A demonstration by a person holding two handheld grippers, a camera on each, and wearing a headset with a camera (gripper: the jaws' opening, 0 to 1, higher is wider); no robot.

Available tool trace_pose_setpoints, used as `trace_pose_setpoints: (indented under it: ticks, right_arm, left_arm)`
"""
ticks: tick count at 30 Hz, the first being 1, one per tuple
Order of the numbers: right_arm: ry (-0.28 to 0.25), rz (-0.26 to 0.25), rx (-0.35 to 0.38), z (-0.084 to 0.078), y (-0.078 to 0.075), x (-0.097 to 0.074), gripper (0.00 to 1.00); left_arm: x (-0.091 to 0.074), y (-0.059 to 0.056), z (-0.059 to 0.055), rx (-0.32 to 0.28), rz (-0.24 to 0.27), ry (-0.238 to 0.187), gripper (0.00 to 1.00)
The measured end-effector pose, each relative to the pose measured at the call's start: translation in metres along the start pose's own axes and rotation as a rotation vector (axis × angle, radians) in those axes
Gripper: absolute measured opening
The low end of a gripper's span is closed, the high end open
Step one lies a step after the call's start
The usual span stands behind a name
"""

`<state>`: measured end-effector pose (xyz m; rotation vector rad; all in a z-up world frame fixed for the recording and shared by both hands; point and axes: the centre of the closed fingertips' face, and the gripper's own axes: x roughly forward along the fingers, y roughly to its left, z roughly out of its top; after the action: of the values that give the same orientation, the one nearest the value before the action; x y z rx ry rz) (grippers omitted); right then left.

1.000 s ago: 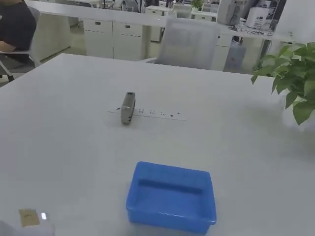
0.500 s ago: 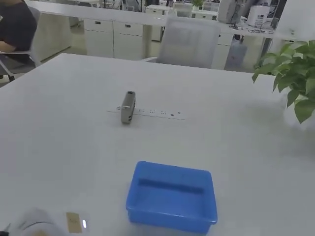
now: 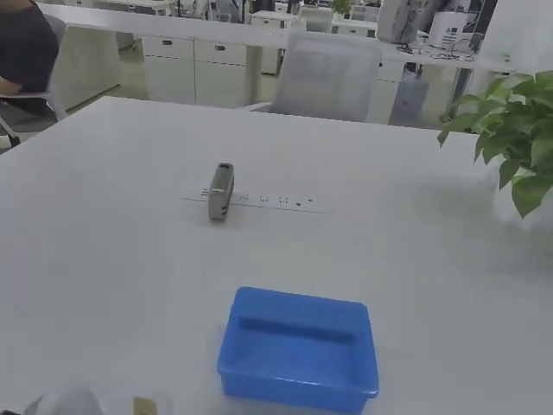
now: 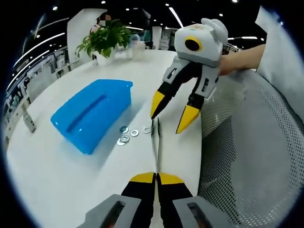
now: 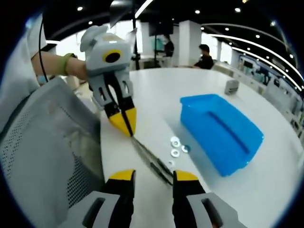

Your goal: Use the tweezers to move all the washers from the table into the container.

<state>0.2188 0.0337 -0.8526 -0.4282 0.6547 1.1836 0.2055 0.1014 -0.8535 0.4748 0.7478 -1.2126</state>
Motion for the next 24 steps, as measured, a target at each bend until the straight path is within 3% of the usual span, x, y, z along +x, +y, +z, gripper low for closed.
trace_pose_setpoints:
  ticks: [6,15,24]
  right_arm:
    - [0.007,-0.012,-0.025,0.0,-0.001,-0.001,0.27]
    - [0.008,-0.011,-0.054,0.002,0.0,-0.001,0.24]
    - [0.009,0.019,-0.095,0.007,0.009,0.003,0.17]
  left_arm:
    - [-0.012,-0.001,0.012,0.059,0.005,-0.01,0.0]
    - [-0.033,-0.011,0.047,0.164,-0.011,-0.045,0.0]
    - [-0.037,-0.022,0.077,0.235,-0.033,-0.067,0.0]
